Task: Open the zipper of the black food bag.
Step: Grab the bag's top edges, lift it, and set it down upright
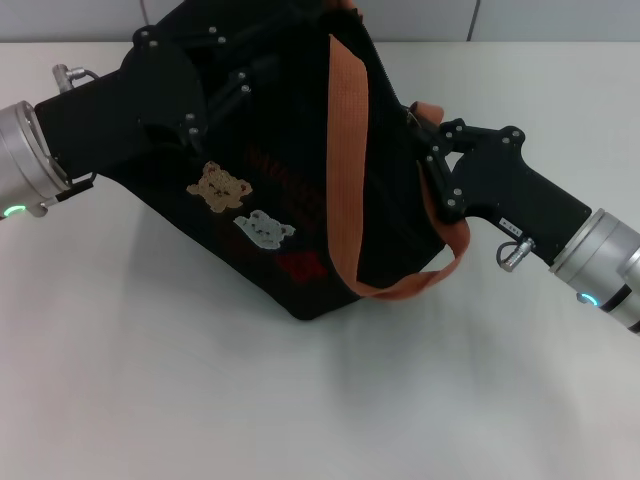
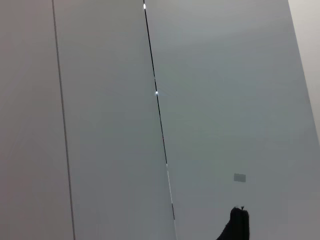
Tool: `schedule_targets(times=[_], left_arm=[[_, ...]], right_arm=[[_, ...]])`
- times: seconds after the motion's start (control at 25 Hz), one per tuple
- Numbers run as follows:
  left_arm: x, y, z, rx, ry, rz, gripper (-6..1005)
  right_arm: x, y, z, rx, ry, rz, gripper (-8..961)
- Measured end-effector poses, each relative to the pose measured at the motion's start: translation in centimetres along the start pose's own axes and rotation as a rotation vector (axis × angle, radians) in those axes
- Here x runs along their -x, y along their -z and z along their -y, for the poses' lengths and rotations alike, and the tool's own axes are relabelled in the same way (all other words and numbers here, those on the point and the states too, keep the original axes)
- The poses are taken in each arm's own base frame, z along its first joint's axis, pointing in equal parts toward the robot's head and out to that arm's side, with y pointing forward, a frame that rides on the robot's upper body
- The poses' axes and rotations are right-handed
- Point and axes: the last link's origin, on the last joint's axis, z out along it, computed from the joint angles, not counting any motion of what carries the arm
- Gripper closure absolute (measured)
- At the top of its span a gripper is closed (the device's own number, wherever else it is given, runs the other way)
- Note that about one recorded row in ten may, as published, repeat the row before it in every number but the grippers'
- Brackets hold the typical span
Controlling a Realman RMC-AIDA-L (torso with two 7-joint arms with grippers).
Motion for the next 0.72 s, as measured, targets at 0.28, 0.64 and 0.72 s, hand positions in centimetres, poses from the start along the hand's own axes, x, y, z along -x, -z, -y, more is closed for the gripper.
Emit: schedule_targets(times=[0.28, 0.64, 0.72], left_arm=[[0.0, 0.2, 0.0, -0.005, 0.002, 0.000, 802], [0.3, 1.2, -0.1, -0.049, 0.014, -0.015, 803], [0.5, 1.9, -0.1, -0.073, 0.015, -0.020, 803]], right_arm=[[0.0, 0.1, 0.0, 0.000, 0.000, -0.001, 953], [-0.2, 0.4, 0.0, -0.011, 0.006, -0.007, 953], [-0.3, 0.6, 0.0, -0.016, 0.004, -0.011, 953]])
